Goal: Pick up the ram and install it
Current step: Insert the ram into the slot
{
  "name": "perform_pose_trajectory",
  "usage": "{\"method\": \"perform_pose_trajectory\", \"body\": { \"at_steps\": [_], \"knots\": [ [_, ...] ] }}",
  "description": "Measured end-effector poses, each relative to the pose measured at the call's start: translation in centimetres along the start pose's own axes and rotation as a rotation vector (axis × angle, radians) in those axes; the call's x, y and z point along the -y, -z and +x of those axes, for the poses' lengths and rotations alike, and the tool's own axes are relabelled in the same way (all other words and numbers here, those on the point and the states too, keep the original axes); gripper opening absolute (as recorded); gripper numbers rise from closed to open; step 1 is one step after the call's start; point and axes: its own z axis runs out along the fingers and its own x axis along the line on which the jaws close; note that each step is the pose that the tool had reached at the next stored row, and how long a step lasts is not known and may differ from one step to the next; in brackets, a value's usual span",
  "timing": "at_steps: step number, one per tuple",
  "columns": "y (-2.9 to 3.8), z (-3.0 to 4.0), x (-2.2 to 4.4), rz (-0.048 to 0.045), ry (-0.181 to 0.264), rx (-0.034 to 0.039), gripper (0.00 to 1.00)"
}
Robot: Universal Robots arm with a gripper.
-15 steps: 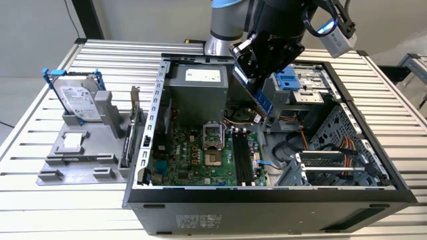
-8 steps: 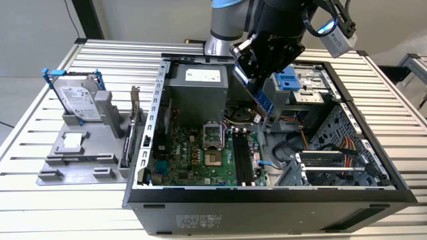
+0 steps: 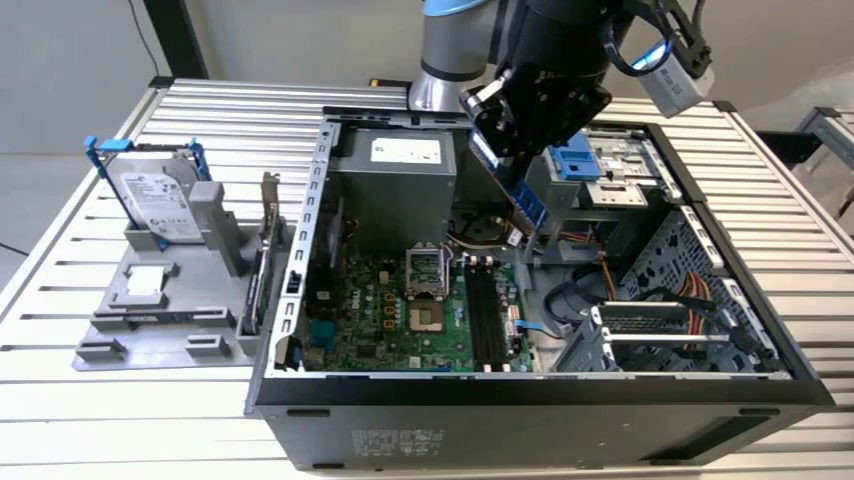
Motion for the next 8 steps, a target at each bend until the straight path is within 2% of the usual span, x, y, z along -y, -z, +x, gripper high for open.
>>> {"method": "perform_pose_trajectory", "body": {
  "at_steps": [8],
  "knots": [
    [-0.17,0.0,0.02,-0.0037,-0.081,0.0042,0.0]
  ]
}}
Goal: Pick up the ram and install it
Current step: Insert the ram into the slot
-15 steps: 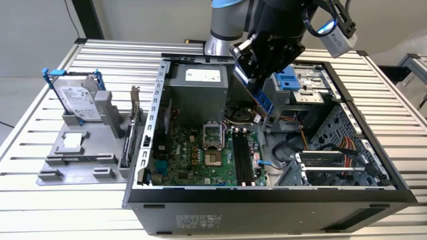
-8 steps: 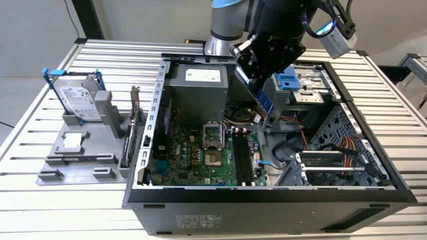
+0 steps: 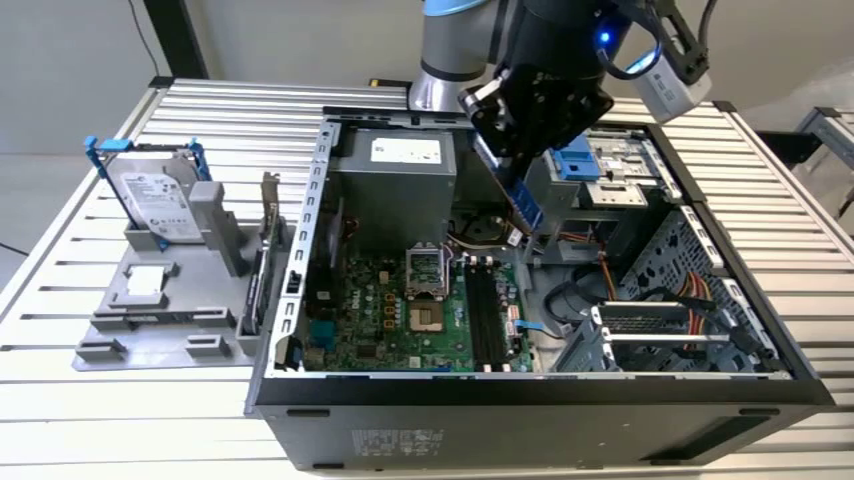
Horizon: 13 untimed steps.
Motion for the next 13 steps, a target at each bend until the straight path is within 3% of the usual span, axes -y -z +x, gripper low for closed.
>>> {"method": "perform_pose_trajectory", "body": {
  "at_steps": [6,13],
  "knots": [
    [-0.05,-0.01,0.0,-0.003,-0.063,0.0032,0.0],
    [-0.05,-0.03,0.01,-0.0048,-0.103,0.0052,0.0]
  ]
}}
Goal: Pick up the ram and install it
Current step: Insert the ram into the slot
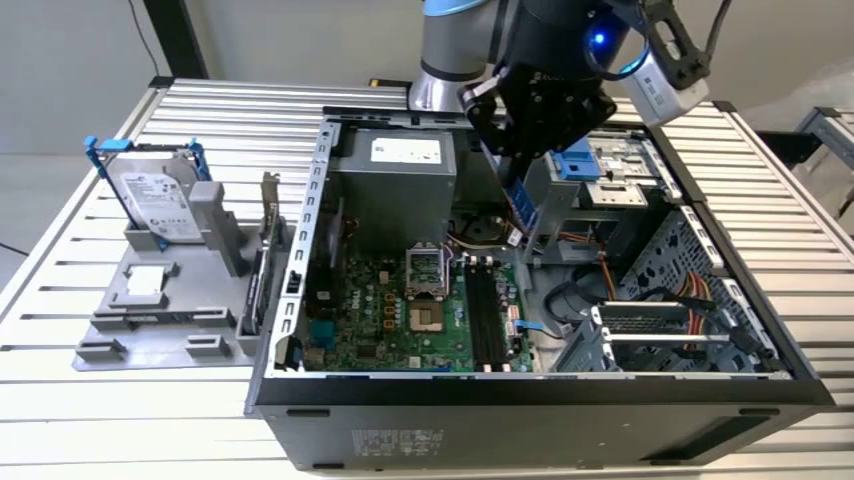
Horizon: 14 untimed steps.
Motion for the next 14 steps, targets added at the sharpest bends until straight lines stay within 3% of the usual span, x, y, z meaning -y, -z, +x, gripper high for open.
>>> {"method": "perform_pose_trajectory", "body": {
  "at_steps": [8,14],
  "knots": [
    [-0.01,-0.03,0.01,-0.0027,-0.059,0.003,0.0],
    [-0.03,-0.11,0.06,-0.0038,-0.077,0.0031,0.0]
  ]
}}
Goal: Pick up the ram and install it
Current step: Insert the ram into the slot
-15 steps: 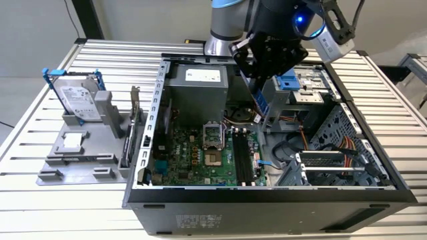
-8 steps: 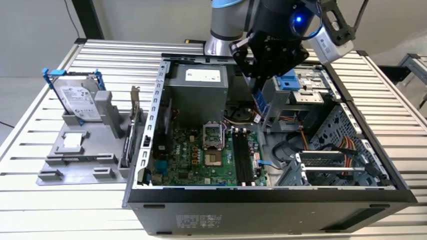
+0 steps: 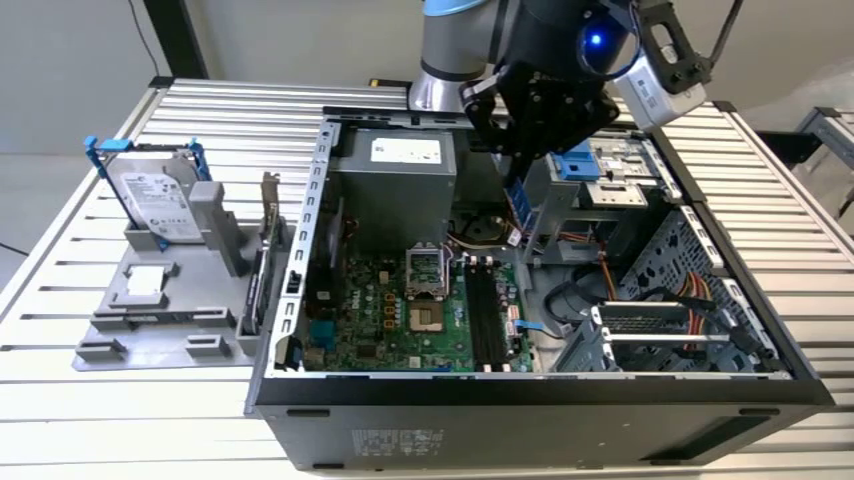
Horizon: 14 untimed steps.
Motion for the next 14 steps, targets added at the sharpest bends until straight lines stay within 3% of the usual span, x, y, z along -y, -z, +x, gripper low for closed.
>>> {"method": "perform_pose_trajectory", "body": {
  "at_steps": [2,14],
  "knots": [
    [0.0,-0.04,0.04,-0.0005,-0.005,-0.0026,0.0],
    [-0.08,-0.05,0.04,-0.0044,-0.088,0.0014,0.0]
  ]
}}
